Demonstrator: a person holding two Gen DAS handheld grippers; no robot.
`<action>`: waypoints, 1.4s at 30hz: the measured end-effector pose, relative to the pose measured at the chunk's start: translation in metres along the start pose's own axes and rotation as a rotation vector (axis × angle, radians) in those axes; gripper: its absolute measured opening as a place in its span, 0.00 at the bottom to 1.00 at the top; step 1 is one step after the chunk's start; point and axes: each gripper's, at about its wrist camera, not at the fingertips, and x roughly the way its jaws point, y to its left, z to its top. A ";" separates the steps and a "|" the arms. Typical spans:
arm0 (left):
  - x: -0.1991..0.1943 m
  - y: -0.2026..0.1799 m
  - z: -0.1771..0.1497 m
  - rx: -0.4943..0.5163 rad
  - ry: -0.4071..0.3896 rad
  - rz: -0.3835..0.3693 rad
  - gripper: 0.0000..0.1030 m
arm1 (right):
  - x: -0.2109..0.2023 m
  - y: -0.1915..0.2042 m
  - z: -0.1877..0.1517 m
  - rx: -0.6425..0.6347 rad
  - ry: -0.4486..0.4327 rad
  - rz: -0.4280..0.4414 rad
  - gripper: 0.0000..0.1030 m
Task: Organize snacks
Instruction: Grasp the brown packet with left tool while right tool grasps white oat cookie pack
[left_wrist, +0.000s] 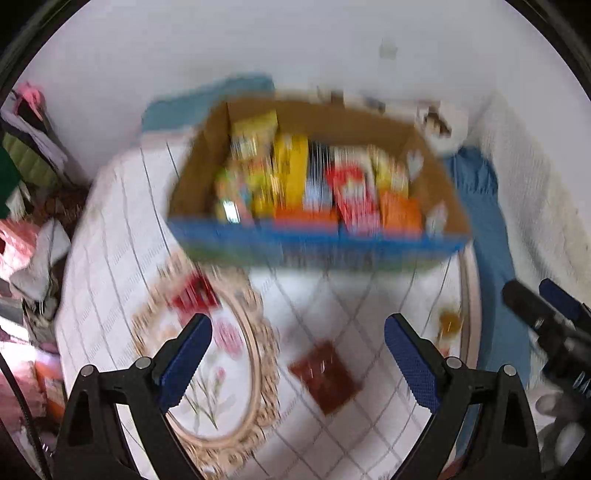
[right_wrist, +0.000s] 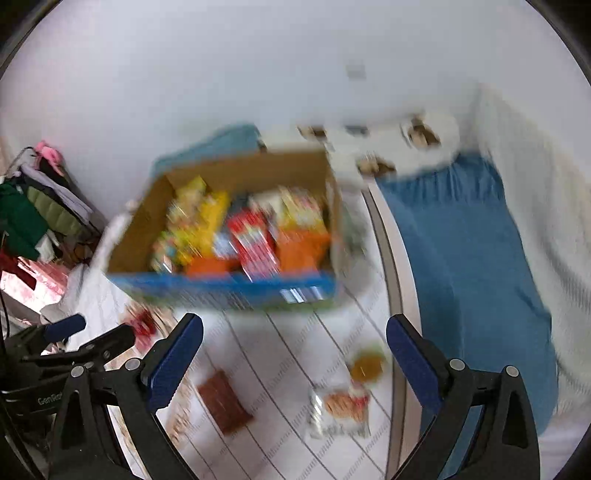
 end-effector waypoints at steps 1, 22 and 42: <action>0.011 -0.002 -0.006 0.000 0.031 -0.006 0.93 | 0.010 -0.012 -0.007 0.025 0.034 -0.001 0.98; 0.175 -0.028 -0.055 -0.128 0.410 -0.039 0.93 | 0.168 -0.126 -0.192 0.269 0.497 -0.001 1.00; 0.157 -0.005 -0.073 0.077 0.386 -0.069 0.62 | 0.145 -0.104 -0.116 0.092 0.405 0.101 0.94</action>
